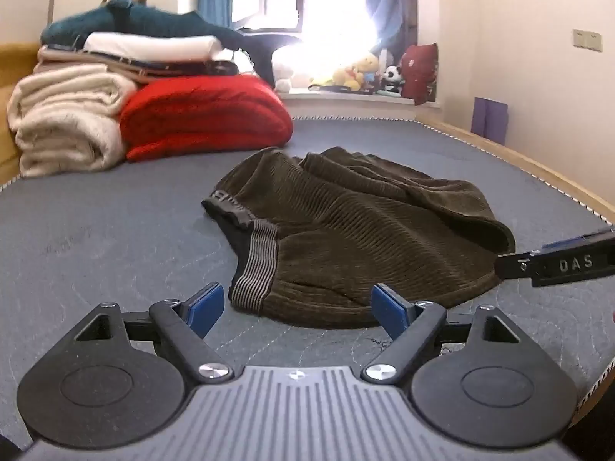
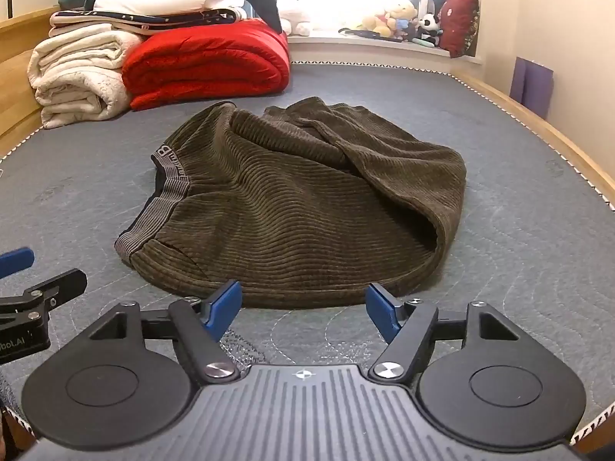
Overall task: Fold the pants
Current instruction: 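Move both grippers toward the crumpled brown corduroy pants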
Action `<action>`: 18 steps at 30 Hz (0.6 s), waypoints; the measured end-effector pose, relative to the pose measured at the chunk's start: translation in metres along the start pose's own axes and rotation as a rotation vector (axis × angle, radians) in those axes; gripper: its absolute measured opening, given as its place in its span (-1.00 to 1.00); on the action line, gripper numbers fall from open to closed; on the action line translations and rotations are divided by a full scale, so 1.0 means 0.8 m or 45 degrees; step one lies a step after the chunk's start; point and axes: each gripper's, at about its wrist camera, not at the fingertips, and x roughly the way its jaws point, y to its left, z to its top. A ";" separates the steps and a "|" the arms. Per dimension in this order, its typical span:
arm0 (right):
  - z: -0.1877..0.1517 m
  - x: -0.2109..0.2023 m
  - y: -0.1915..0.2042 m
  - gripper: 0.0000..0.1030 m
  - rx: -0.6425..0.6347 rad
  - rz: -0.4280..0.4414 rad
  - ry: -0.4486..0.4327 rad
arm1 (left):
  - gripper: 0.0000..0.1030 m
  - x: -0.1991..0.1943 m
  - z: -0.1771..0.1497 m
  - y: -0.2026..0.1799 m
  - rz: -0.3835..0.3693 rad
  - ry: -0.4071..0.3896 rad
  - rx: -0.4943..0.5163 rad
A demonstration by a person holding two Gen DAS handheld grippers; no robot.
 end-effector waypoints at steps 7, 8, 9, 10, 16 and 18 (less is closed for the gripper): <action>0.001 -0.003 0.000 0.38 -0.014 -0.021 -0.005 | 0.71 0.002 0.000 -0.003 -0.003 0.018 -0.012; -0.002 -0.003 0.001 0.38 -0.016 -0.026 -0.006 | 0.71 0.002 0.000 -0.001 -0.017 0.025 -0.020; -0.002 -0.001 0.002 0.33 -0.015 -0.026 -0.006 | 0.71 0.002 -0.001 0.001 -0.030 0.028 -0.024; -0.004 -0.001 0.000 0.27 -0.019 -0.031 -0.010 | 0.71 0.001 -0.001 0.002 -0.037 0.027 -0.024; -0.001 -0.001 0.006 0.09 -0.031 -0.008 -0.012 | 0.71 0.002 0.000 0.003 -0.075 0.040 -0.015; -0.001 -0.003 0.006 0.08 -0.038 -0.001 -0.013 | 0.71 0.002 0.001 0.005 -0.100 0.043 -0.017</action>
